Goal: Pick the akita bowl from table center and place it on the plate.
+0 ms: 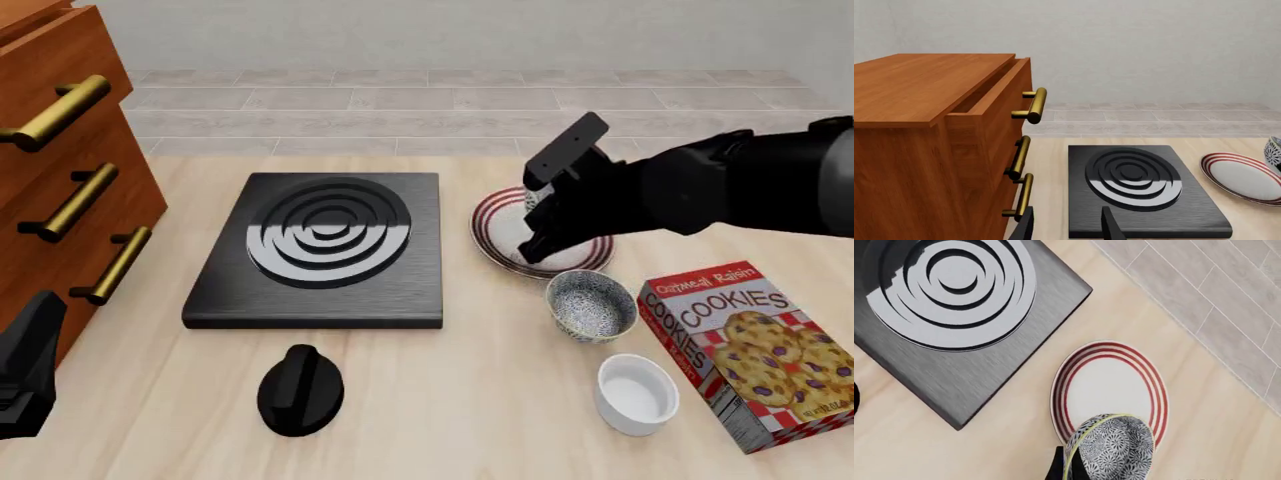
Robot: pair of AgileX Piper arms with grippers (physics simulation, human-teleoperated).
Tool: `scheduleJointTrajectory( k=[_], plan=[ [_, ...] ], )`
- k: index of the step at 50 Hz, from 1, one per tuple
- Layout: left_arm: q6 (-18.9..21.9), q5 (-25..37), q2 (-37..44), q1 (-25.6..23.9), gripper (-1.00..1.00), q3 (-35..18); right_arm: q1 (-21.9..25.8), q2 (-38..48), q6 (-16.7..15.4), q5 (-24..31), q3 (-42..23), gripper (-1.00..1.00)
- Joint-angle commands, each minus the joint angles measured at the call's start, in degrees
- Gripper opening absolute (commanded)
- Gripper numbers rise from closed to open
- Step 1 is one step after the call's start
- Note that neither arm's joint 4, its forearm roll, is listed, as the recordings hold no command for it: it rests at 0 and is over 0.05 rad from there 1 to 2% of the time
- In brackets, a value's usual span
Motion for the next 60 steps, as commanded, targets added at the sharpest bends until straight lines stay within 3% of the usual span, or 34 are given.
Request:
scheduleJointTrajectory(
  k=[1, 12, 60],
  plan=[
    [0.0, 0.0, 0.0, 0.0, 1.0, 0.0, -2.25, 2.59, 1.03, -1.88, -1.04, -1.0],
    [0.0, 0.0, 0.01, 0.01, 1.0, 0.0, -4.47, 3.9, 0.28, -2.64, -2.41, -1.0],
    [-0.01, 0.0, 0.0, 0.01, 1.0, 0.0, -5.12, 14.22, 7.34, -3.94, -10.44, -1.0]
  ],
)
